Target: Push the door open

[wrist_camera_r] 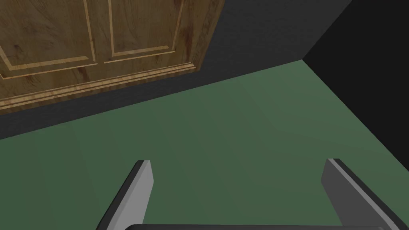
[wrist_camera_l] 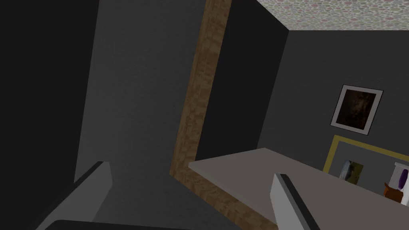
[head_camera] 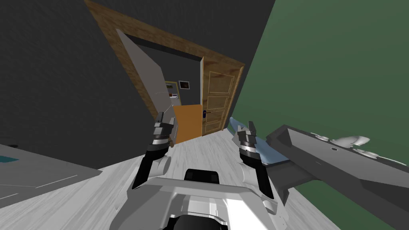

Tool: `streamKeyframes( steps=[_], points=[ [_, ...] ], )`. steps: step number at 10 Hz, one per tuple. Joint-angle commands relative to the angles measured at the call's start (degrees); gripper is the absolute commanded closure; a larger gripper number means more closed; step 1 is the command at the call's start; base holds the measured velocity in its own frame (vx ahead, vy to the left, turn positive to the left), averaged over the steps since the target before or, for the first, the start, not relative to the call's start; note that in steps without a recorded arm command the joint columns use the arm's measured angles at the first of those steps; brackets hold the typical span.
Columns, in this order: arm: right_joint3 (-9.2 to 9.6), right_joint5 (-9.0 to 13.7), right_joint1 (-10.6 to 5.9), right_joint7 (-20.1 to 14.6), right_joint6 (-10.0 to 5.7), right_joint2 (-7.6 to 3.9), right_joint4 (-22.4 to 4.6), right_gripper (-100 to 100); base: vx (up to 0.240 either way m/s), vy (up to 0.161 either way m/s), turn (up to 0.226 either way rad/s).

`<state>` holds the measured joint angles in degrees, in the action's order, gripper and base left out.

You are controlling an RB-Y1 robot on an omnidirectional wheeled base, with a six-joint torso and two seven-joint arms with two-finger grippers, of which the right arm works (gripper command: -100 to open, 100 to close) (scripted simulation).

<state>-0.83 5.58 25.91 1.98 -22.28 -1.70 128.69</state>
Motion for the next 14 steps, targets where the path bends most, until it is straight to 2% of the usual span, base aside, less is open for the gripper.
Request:
streamKeyframes(
  steps=[1, 4, 10, 14],
  points=[
    [0.78, -0.92, 0.13, -0.62, -0.01, -0.27, -0.73, -100, 0.13, 0.019, -0.017],
    [2.32, -2.75, 0.39, -1.84, -0.04, -0.74, -2.17, -100, 0.218, -0.023, -0.023],
    [7.67, -9.1, 1.27, -6.09, -0.13, -2.09, -7.16, -100, 0.21, -0.005, -0.034],
    [11.93, -14.15, 1.98, -9.47, -0.2, -2.93, -11.13, -100, 0.189, -0.024, -0.04]
  ],
)
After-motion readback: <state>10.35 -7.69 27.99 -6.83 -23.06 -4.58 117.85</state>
